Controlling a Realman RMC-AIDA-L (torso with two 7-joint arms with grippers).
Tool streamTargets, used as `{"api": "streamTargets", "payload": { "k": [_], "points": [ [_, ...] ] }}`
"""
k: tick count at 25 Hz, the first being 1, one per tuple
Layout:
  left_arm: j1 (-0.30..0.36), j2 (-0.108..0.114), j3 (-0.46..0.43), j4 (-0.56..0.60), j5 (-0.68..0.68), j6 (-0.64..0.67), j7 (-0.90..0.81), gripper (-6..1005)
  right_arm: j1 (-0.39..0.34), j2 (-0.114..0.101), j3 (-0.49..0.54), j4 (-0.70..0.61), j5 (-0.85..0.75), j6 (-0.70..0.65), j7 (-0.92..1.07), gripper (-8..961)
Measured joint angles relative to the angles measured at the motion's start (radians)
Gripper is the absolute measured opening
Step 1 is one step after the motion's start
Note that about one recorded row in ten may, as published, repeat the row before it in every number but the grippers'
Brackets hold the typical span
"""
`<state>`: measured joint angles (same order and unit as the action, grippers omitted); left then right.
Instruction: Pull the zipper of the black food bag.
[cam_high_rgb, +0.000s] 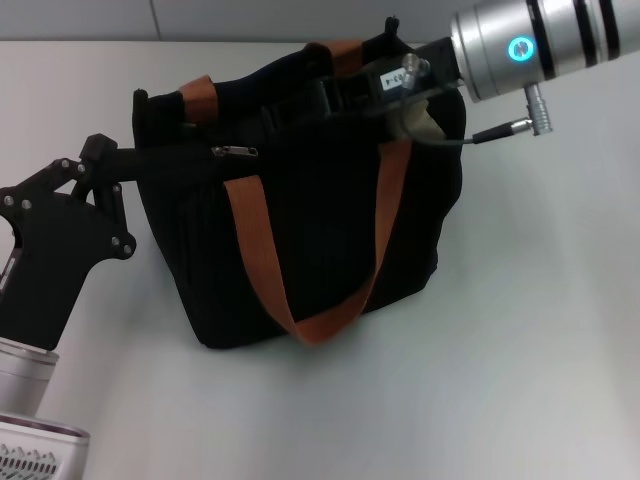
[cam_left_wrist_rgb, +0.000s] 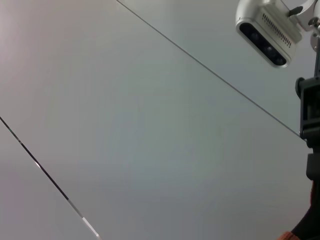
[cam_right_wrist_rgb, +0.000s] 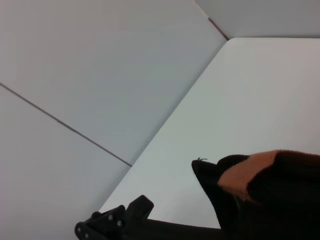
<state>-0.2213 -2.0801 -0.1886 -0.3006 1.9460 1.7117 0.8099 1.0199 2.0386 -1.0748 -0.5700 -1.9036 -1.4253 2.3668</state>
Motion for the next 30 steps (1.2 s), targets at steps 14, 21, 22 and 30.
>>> {"api": "streamTargets", "payload": {
  "k": [14, 21, 22, 30],
  "points": [
    [-0.004, 0.0, 0.008, -0.001, 0.002, 0.003, -0.003, 13, 0.023, 0.02, -0.046, 0.032, -0.005, 0.065, 0.024, 436],
    [-0.007, 0.0, 0.012, -0.004, 0.002, 0.003, -0.003, 14, 0.038, 0.035, -0.059, 0.062, -0.005, 0.098, 0.022, 436],
    [-0.007, 0.0, 0.012, -0.004, 0.002, 0.004, -0.003, 14, 0.038, 0.037, -0.059, 0.06, -0.005, 0.098, 0.022, 436],
    [-0.007, 0.0, 0.012, -0.002, 0.003, 0.007, -0.003, 14, 0.032, 0.026, -0.054, 0.055, -0.041, 0.116, 0.036, 437]
  ]
}}
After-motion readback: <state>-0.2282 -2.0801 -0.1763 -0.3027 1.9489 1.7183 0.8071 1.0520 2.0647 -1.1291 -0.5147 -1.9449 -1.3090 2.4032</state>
